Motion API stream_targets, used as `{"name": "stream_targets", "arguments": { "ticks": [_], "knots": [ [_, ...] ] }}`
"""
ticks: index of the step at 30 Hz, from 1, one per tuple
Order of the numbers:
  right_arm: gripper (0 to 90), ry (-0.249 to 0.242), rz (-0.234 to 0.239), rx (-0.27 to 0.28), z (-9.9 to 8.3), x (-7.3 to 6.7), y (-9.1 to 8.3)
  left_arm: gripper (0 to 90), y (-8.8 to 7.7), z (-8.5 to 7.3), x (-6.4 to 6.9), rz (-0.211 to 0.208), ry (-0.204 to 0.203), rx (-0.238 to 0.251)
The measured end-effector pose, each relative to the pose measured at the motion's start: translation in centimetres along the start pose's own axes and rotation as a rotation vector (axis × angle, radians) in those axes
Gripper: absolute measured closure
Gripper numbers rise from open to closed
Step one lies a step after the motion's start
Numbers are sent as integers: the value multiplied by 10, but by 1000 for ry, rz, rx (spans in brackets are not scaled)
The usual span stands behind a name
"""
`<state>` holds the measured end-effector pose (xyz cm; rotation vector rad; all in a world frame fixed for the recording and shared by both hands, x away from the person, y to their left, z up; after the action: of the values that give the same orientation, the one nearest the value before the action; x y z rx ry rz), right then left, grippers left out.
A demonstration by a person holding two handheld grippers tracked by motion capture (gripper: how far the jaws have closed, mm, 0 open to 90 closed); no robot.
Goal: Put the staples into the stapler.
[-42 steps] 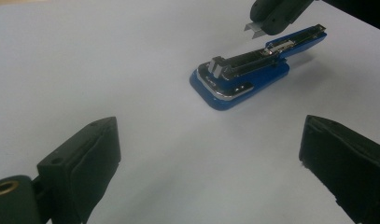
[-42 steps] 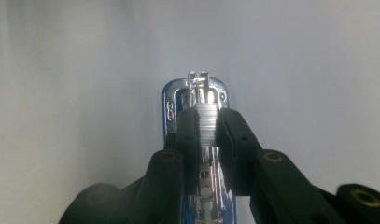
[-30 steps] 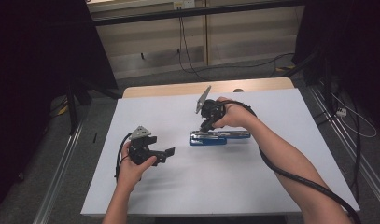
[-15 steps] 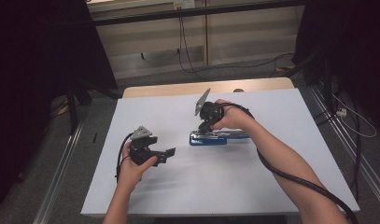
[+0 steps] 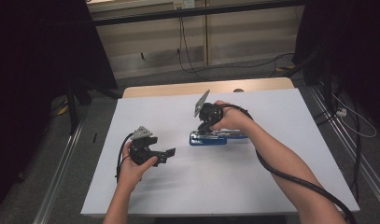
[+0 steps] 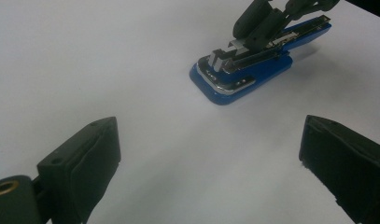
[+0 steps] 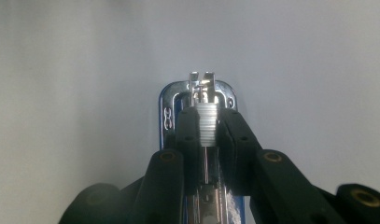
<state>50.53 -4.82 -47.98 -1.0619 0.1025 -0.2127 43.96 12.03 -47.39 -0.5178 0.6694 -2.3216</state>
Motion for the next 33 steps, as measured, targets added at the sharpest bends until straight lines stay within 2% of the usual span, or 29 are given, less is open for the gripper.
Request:
{"name": "stream_targets", "arguments": {
  "ticks": [12, 20, 25, 33],
  "knots": [
    [791, -20, 4, 0, 3, -1, 3, 56, 0, 0, 0, -2, 1, 0],
    [791, -8, -2, -7, 4, -2, 4, 56, 0, 0, 0, -2, 1, -1],
    [791, -26, 4, -1, 4, -1, 5, 56, 0, 0, 0, -2, -1, -3],
    [791, -18, 0, -5, 6, -2, 4, 56, 0, 0, 0, -3, -1, -3]
  ]
}}
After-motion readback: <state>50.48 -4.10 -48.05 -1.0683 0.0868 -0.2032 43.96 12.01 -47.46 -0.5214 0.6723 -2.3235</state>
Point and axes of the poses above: each handheld gripper's, and its own axes: y roughly forward along the jaws, z roughly out of its top, x roughly to its right, the point moved 9 cm from there along y, roughly forward along the jaws, and after that the axes turned 1 degree about -x, right-handed, at the moved point
